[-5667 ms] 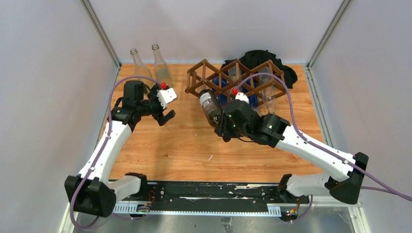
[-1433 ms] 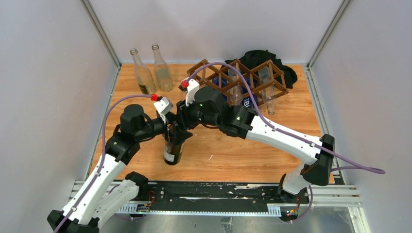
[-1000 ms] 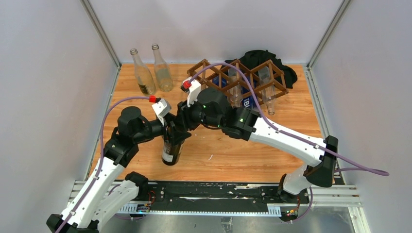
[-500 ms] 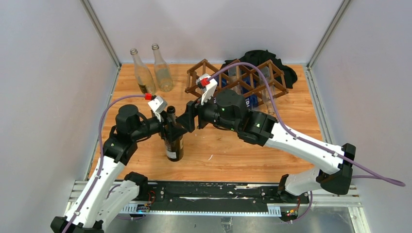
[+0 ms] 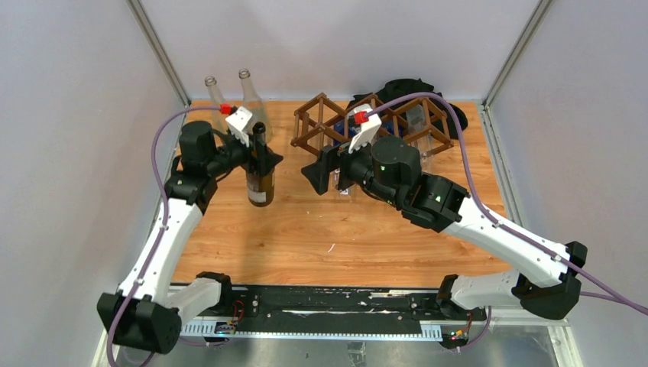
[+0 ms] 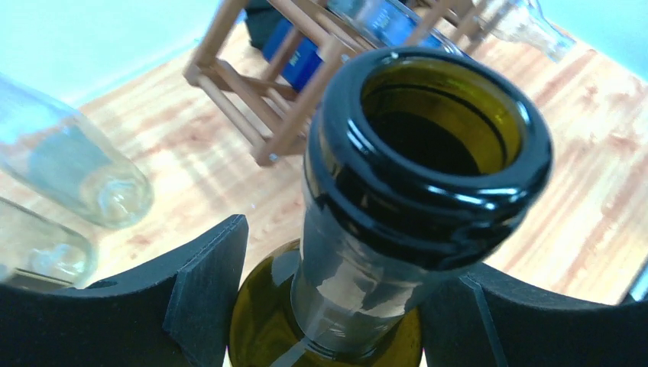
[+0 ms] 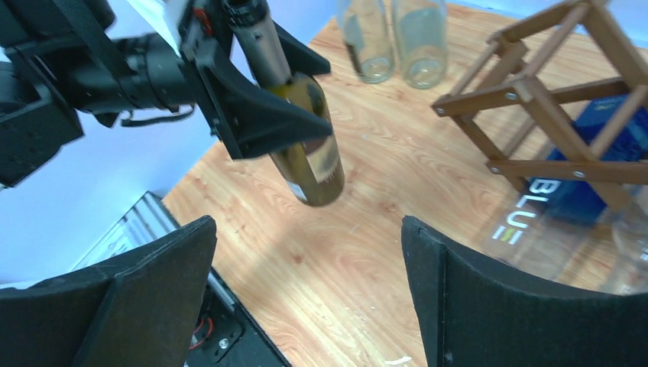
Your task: Take the wine bottle off the wine rack
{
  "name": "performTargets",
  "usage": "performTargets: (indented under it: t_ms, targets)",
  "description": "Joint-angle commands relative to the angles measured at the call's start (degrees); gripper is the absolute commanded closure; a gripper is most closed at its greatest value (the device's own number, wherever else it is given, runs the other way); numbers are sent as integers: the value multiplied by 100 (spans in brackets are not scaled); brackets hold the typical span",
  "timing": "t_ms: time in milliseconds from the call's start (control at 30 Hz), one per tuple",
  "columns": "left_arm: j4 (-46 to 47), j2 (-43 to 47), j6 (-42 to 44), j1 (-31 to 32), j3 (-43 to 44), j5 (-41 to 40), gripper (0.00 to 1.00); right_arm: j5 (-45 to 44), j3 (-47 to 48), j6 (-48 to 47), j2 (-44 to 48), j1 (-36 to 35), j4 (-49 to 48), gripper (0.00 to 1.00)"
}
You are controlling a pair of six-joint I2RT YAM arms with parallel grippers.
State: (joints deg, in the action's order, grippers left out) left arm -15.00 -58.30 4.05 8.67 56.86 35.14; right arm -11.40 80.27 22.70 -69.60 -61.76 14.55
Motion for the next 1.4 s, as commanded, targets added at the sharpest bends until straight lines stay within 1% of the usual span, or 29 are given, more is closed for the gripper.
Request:
performTargets:
  t_ms: [0,133,233,400,533,767,933,1167,1367]
  targets:
    - [783,-535,247,-96,770,-224,100,-359,14,50,102,243,312,5]
    - [902,-1348,183,-111,1447,-347,100,-489,52,199,117,561,503,5]
    - [1123,-1992,104,-111,1934,-343,100,-665,189,427,62,907,848,5]
    - [1717,-2835,-26,-111,2397,-332,100,-613,124,581,138,1384,886,5]
    - [2270,-3453,-152,-111,2628,-396,100,-658,113,585,130,1587,890,5]
    - [2876,-4321,-342,-111,2994,-340,100,-643,83,586,36,1887,892,5]
    - [2958,-4882,-379,-102,3414,-149,100,-531,-22,681,34,2133,948,5]
    - [3225,-5423,-310,-102,3788,-153,100,-446,-72,779,-7,2365,1015,5]
    - [3535,-5783,-577,-93,3905,-97,100,-401,-173,740,-62,2483,1028,5]
